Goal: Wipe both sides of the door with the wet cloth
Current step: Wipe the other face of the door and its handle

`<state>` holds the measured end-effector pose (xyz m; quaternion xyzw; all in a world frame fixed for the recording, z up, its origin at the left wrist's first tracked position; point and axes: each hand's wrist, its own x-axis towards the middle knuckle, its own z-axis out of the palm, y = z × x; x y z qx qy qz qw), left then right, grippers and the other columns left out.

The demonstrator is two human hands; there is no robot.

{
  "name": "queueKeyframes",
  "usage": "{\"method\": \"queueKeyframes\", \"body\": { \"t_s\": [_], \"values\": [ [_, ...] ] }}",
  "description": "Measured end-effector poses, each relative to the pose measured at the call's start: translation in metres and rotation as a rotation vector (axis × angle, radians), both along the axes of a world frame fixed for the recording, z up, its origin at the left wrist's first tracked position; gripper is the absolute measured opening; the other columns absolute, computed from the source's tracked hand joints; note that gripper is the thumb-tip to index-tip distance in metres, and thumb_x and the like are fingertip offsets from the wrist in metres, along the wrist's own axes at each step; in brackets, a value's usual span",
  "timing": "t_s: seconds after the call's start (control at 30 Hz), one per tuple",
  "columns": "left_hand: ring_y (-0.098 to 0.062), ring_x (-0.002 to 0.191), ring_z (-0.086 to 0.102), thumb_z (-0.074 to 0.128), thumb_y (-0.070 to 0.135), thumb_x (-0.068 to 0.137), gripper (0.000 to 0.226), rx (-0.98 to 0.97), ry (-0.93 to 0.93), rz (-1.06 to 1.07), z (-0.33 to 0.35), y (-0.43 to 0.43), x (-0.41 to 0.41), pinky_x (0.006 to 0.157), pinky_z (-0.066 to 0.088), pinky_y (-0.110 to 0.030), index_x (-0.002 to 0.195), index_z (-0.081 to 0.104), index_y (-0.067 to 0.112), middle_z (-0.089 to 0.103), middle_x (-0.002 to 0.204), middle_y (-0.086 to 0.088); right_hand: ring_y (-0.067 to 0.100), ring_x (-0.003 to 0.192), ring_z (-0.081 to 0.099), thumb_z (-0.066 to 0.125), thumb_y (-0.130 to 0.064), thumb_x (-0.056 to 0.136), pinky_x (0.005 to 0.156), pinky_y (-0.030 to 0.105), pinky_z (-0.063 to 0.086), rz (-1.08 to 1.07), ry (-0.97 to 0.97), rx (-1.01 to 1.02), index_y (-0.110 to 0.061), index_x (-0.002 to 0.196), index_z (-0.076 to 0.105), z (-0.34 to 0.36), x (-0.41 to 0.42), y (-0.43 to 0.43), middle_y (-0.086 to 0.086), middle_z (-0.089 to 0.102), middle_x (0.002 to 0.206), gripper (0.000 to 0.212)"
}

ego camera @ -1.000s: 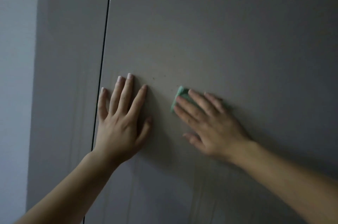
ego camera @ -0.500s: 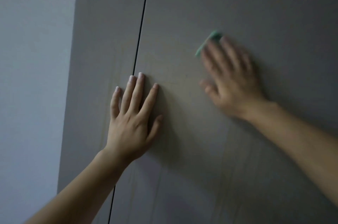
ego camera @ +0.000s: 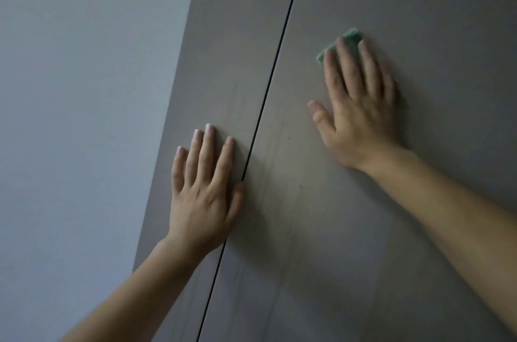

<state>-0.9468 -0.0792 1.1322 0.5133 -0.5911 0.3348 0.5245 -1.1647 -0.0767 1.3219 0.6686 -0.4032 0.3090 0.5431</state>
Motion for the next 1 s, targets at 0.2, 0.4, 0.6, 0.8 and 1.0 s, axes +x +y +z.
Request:
{"method": "queueKeyframes", "body": {
  "t_s": [0.2, 0.4, 0.6, 0.8, 1.0],
  "values": [
    [-0.034, 0.159, 0.007, 0.042, 0.04, 0.098, 0.072, -0.001, 0.09, -0.017, -0.027, 0.0, 0.009, 0.127, 0.012, -0.053, 0.16, 0.027, 0.006, 0.012, 0.17, -0.02, 0.029, 0.156, 0.015, 0.039, -0.054, 0.1, 0.125, 0.05, 0.018, 0.076, 0.636, 0.072, -0.018, 0.161, 0.027, -0.089, 0.014, -0.006, 0.003, 0.018, 0.169, 0.071],
    [-0.029, 0.159, 0.002, 0.043, 0.043, 0.099, 0.078, 0.04, 0.16, -0.075, -0.04, 0.001, 0.016, 0.129, 0.007, -0.047, 0.162, 0.016, 0.004, 0.006, 0.171, -0.014, 0.032, 0.155, 0.018, 0.031, -0.054, 0.098, 0.123, 0.048, 0.012, 0.08, 0.347, 0.003, -0.015, 0.16, 0.027, 0.029, 0.075, -0.016, 0.007, 0.019, 0.169, 0.074],
    [-0.03, 0.159, 0.005, 0.044, 0.039, 0.098, 0.077, 0.037, 0.198, -0.095, -0.056, 0.002, 0.012, 0.128, 0.013, -0.051, 0.161, 0.018, 0.001, 0.008, 0.171, -0.015, 0.032, 0.155, 0.019, 0.033, -0.055, 0.1, 0.124, 0.05, 0.017, 0.122, 0.779, 0.05, -0.018, 0.16, 0.03, -0.052, 0.06, -0.016, 0.006, 0.021, 0.168, 0.071],
    [-0.03, 0.159, 0.003, 0.041, 0.04, 0.099, 0.078, 0.06, 0.201, -0.077, -0.071, 0.001, 0.009, 0.128, 0.01, -0.05, 0.162, 0.014, 0.003, 0.005, 0.171, -0.014, 0.03, 0.154, 0.021, 0.027, -0.055, 0.1, 0.123, 0.042, 0.011, 0.103, 0.738, 0.022, -0.018, 0.159, 0.031, 0.016, 0.098, -0.021, 0.005, 0.023, 0.168, 0.07],
    [-0.031, 0.159, 0.005, 0.044, 0.037, 0.097, 0.078, 0.038, 0.262, -0.08, -0.081, 0.0, 0.0, 0.128, 0.009, -0.049, 0.16, 0.018, 0.001, 0.009, 0.171, -0.016, 0.032, 0.156, 0.016, 0.03, -0.058, 0.099, 0.125, 0.051, 0.016, 0.103, 0.926, 0.041, -0.017, 0.16, 0.03, -0.036, 0.091, -0.02, 0.007, 0.019, 0.169, 0.073]
  ]
}}
